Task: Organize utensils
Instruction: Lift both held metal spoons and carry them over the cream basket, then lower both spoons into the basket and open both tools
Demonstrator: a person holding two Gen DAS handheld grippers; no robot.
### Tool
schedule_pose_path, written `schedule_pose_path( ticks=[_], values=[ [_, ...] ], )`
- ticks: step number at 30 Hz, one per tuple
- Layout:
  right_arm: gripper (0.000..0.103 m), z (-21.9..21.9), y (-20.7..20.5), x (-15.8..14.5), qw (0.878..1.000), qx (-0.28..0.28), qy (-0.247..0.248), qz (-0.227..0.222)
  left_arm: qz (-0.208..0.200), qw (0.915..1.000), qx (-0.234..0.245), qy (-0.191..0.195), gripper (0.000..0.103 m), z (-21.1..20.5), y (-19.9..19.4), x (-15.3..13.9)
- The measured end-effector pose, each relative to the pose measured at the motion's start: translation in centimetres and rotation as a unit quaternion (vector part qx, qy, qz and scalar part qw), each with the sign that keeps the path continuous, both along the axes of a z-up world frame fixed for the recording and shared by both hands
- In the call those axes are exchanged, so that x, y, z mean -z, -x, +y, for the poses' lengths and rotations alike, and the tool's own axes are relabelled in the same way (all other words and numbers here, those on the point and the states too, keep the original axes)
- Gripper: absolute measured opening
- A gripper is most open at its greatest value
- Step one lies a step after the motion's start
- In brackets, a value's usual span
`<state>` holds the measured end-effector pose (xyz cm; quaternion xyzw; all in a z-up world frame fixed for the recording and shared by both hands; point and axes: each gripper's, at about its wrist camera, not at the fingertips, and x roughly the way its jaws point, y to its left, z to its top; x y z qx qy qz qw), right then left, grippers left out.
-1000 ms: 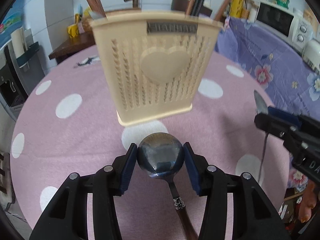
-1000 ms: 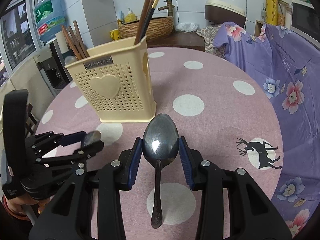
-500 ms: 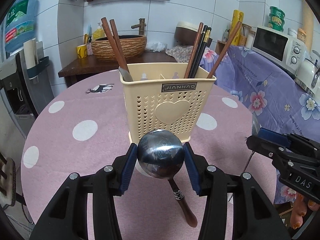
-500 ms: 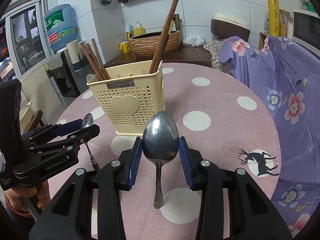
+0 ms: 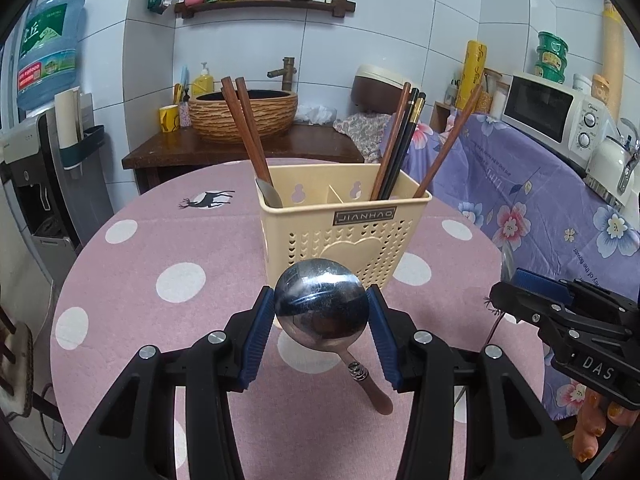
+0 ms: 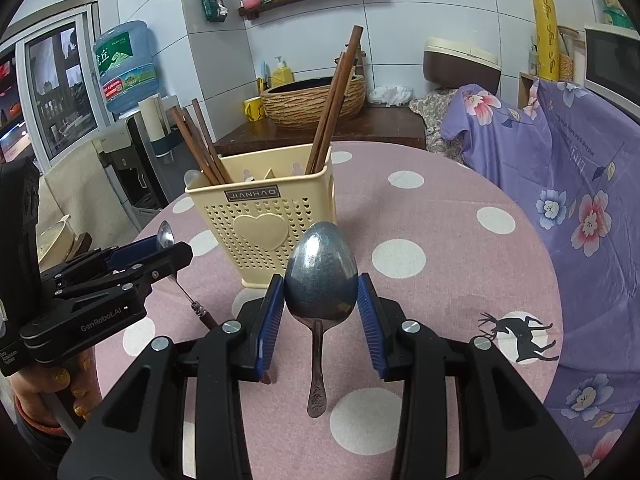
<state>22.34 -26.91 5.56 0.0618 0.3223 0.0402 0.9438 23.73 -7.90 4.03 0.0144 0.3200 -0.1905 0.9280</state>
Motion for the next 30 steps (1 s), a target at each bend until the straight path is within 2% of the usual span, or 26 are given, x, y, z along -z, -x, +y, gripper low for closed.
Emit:
schedule_pose_path(
  ticks=[5, 9, 12, 16, 18, 21, 25, 30],
  values=[
    [0.038, 0.2, -0.1, -0.9, 1.0, -0.004, -0.002, -0.01, -0.008, 0.9999, 0.007, 0.002, 0.047, 0.0, -0.1, -1.0],
    [0.038, 0.5, -0.6, -2.2, 1.0, -0.009, -0.006, -0.026, -0.018, 0.9996, 0.012, 0.015, 0.047, 0.6, -0.4, -3.1],
    [0.038, 0.8, -1.2, -4.5, 0.999, -0.012, -0.01, -0.052, -0.04, 0.9989, 0.008, 0.021, 0.047, 1.3, -0.7, -5.6],
    [0.038, 1.9, -2.3, -9.3, 0.993, -0.012, -0.004, -0.116, -0.098, 0.9946, -0.016, 0.027, 0.047, 2.3, -1.1, -10.5],
    [0.038, 2.5, -3.3, -11.6, 0.99, -0.013, -0.001, -0.141, -0.125, 0.9914, -0.031, 0.022, 0.047, 2.3, -1.8, -12.9],
    [0.038, 3.2, -5.0, -14.1, 0.985, -0.004, 0.003, -0.172, -0.143, 0.9883, -0.052, 0.013, 0.047, 1.8, -3.4, -15.0],
    [0.038, 4.2, -7.7, -14.4, 0.984, 0.004, 0.017, -0.178, -0.149, 0.9866, -0.065, -0.017, 0.047, 0.5, -5.2, -14.8],
    [0.038, 4.9, -9.5, -11.0, 0.984, 0.014, 0.039, -0.171, -0.149, 0.985, -0.074, -0.049, 0.047, -0.9, -6.2, -11.8]
  ],
)
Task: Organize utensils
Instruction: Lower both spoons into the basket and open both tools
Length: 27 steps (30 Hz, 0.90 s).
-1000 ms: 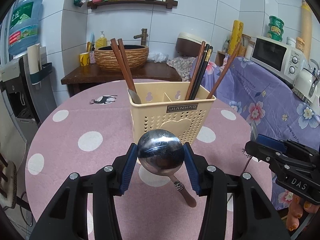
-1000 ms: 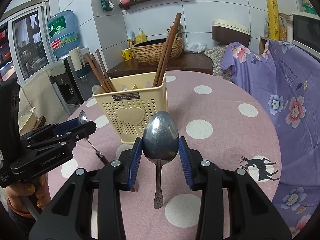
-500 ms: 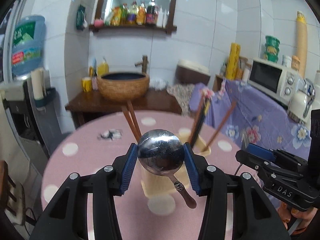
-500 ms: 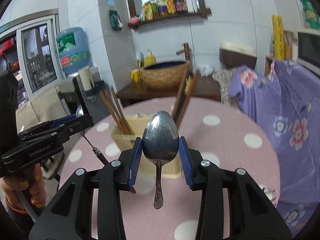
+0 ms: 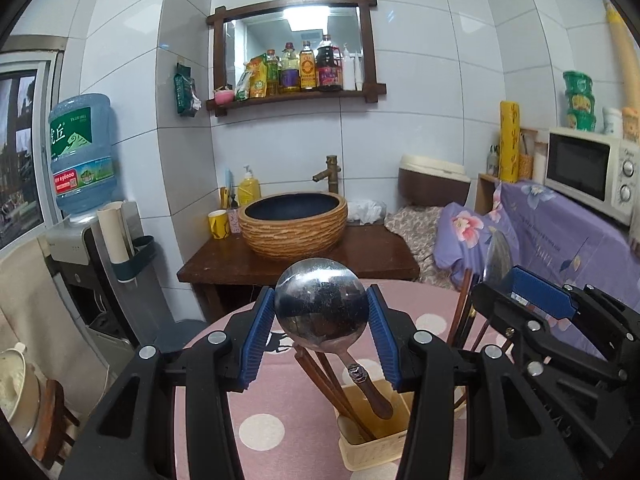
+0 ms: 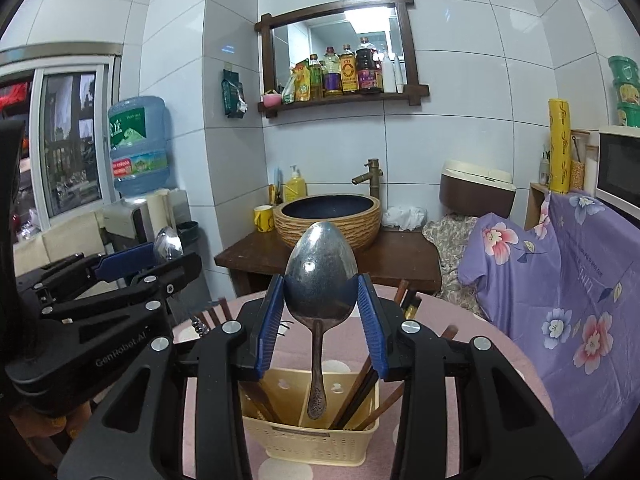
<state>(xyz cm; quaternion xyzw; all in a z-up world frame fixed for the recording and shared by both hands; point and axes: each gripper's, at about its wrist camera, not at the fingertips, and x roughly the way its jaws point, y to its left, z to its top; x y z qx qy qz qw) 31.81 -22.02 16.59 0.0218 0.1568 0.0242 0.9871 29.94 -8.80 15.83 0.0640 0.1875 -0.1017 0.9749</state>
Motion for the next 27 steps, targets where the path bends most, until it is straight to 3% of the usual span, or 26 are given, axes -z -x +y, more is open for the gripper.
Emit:
schedule_pose_path(
  ticks=[9, 15, 27],
  values=[
    [0.038, -0.1, -0.2, 4.8, 1.0, 0.009, 0.018, 0.023, 0.012, 0.9999, -0.002, -0.005, 0.047, 0.0, 0.4, 3.1],
    [0.038, -0.4, 0.2, 6.8, 0.999, -0.003, 0.02, 0.035, 0.031, 0.9995, 0.002, -0.007, 0.047, 0.3, 0.3, 5.2],
    [0.038, 0.1, 0.3, 10.5, 0.995, -0.027, 0.07, 0.07, 0.06, 0.9981, 0.014, -0.006, 0.047, 0.6, -0.2, 8.5]
  ],
)
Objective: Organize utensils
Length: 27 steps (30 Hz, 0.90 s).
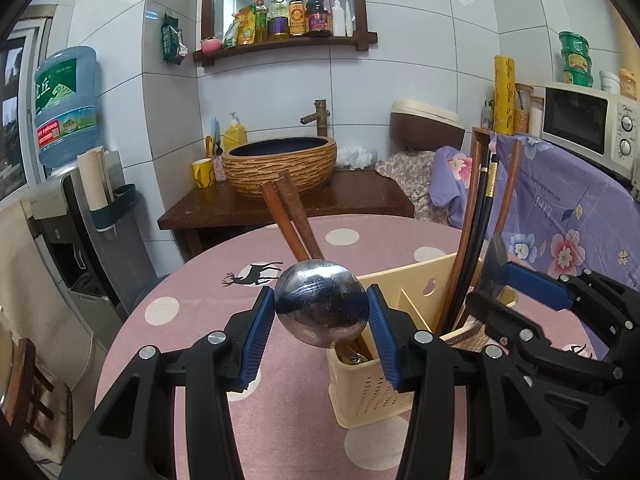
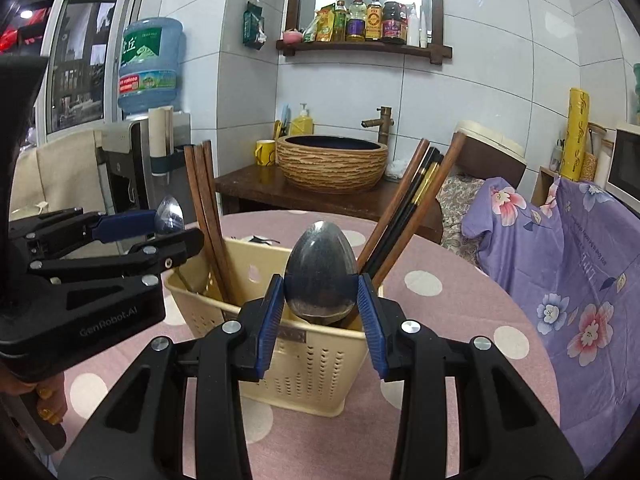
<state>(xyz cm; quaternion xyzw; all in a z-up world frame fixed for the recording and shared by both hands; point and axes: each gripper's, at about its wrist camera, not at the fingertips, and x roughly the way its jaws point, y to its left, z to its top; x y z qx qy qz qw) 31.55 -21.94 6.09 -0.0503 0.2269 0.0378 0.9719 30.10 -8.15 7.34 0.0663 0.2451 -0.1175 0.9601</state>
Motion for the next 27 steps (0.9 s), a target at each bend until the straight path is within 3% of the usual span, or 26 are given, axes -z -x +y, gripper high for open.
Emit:
schedule_pose_path(
  ticks=[7, 12, 15, 18, 22, 27],
  values=[
    [0.039, -0.1, 0.3, 0.2, 1.0, -0.006, -0.004, -0.006, 0.005, 1.0, 0.0, 0.005, 0.047, -0.1, 0.2, 0.0],
    [0.055, 0.1, 1.7, -0.1, 1.0, -0.01, 0.002, -0.027, 0.005, 0.9998, 0.008, 0.02, 0.048, 0.3, 1.0, -0.5],
    [0.055, -0.2, 3.0, -0.4, 0.999, -0.006, -0.006, -0.035, -0.01, 0.9996, 0.01, 0.022, 0.058, 0.5, 2.3, -1.0],
    [0.058, -0.8, 4.6, -0.4, 0.999, 0.007, -0.013, -0.037, -0.027, 0.9992, 0.009, 0.03, 0.074, 1.3, 4.2, -1.3],
    [0.079, -1.9, 8.2, 0.0, 0.998, 0.048, -0.018, -0.046, -0.057, 0.9972, 0.008, 0.048, 0.097, 2.9, 7.4, -1.1],
    [0.093, -2.9, 13.9, 1.1, 0.994, 0.067, -0.067, -0.047, -0.108, 0.991, 0.007, 0.08, 0.098, 5.3, 13.2, 0.4]
  ],
)
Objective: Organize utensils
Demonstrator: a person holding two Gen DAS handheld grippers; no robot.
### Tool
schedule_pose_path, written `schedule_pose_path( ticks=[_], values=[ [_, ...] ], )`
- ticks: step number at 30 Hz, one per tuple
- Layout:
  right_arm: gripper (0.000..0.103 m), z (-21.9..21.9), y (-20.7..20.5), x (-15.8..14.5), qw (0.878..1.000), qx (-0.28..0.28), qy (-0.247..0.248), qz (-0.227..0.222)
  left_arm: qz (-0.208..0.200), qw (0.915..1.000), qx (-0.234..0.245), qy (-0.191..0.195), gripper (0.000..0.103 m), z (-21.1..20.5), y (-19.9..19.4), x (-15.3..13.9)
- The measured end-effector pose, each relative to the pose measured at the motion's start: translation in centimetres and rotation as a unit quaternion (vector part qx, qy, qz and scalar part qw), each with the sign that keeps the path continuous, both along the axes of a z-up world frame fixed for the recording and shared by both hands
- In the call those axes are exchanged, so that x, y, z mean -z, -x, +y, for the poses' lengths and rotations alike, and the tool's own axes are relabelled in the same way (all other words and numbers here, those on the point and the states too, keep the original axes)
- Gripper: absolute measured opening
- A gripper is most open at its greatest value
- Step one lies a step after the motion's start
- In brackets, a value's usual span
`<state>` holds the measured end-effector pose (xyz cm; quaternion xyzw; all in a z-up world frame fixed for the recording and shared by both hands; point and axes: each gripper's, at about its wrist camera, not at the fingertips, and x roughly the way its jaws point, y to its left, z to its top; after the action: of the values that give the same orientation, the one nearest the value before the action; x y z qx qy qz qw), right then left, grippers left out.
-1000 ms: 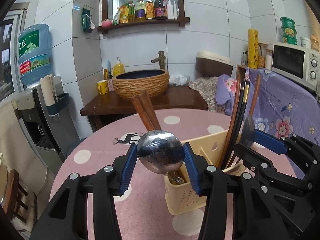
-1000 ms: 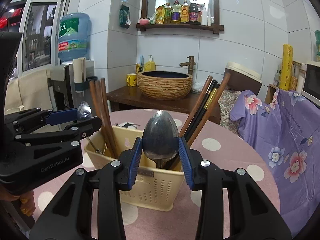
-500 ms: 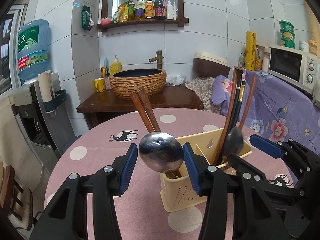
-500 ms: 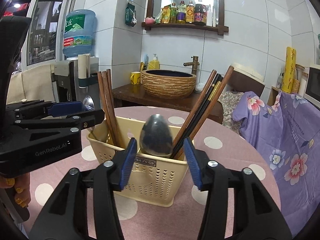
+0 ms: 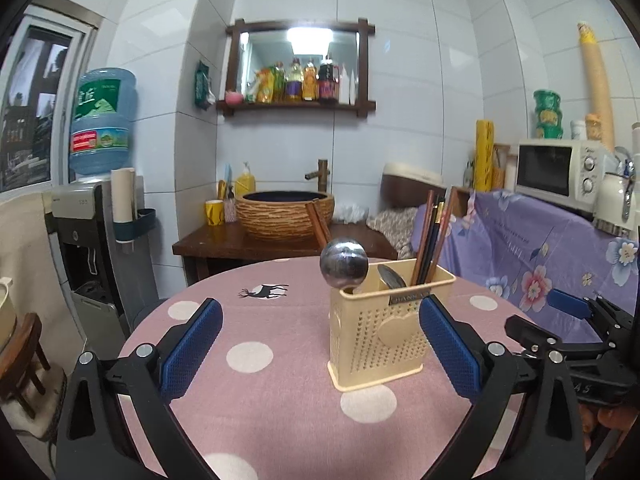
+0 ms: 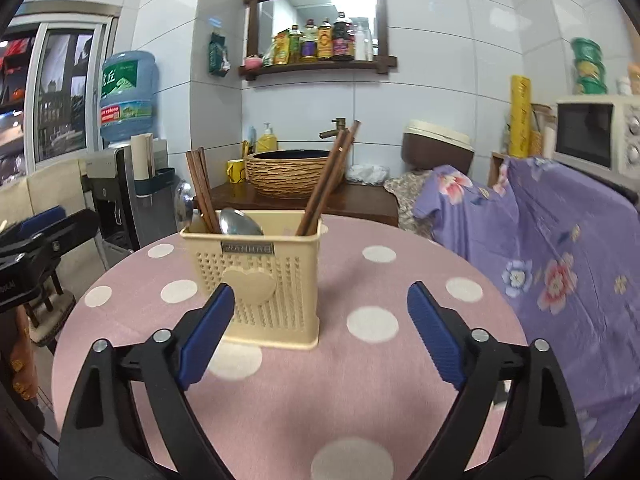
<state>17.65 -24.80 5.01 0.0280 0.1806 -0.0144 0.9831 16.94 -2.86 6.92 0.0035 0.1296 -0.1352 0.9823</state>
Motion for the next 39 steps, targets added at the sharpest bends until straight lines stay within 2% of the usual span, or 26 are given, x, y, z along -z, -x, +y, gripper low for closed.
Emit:
schedule_pose_path(
  ticks=[2, 5, 10, 12, 16, 19, 22, 27, 39],
  values=[
    [0.097, 0.3, 2.6, 0.6, 1.0, 0.007, -0.005, -0.012, -0.005, 0.9999, 0.004, 0.016, 0.098, 0.5, 2.0, 0.7],
    [0.097, 1.2, 6.3, 1.6, 0.999, 0.016, 0.001, -0.034, -0.013, 0.9995, -0.002, 0.03, 0.098, 1.1, 5.7, 2.1],
    [0.097, 3.0, 11.7, 4.2, 0.999, 0.027, 0.015, -0.041, -0.011, 0.9992, -0.032, 0.023, 0.098, 1.8, 10.8, 4.8],
    [0.097, 3.7, 13.5, 5.1, 0.998, 0.029, 0.03, -0.044, -0.002, 0.9992, -0.032, 0.025, 0.098, 1.9, 12.3, 5.5],
    [0.097, 5.2, 16.7, 6.9, 0.995, 0.041, 0.076, -0.057, -0.011, 0.9991, -0.038, 0.015, 0.098, 1.7, 14.9, 6.8],
    [0.097, 6.0, 18.7, 7.8, 0.994, 0.037, 0.082, -0.056, 0.015, 0.9988, -0.034, 0.031, 0.098, 2.1, 15.4, 7.6],
    [0.097, 6.5, 19.8, 7.8, 0.995, 0.02, 0.075, -0.06, 0.03, 0.997, -0.038, 0.06, 0.098, 2.9, 15.6, 8.0],
    [0.097, 6.8, 19.9, 7.2, 0.995, 0.014, 0.076, -0.065, 0.007, 0.998, -0.031, 0.055, 0.098, 2.6, 16.6, 7.5],
    [0.097, 6.8, 20.2, 7.0, 0.995, 0.01, 0.078, -0.067, 0.006, 0.9978, -0.034, 0.057, 0.098, 2.7, 17.0, 7.5]
  ],
)
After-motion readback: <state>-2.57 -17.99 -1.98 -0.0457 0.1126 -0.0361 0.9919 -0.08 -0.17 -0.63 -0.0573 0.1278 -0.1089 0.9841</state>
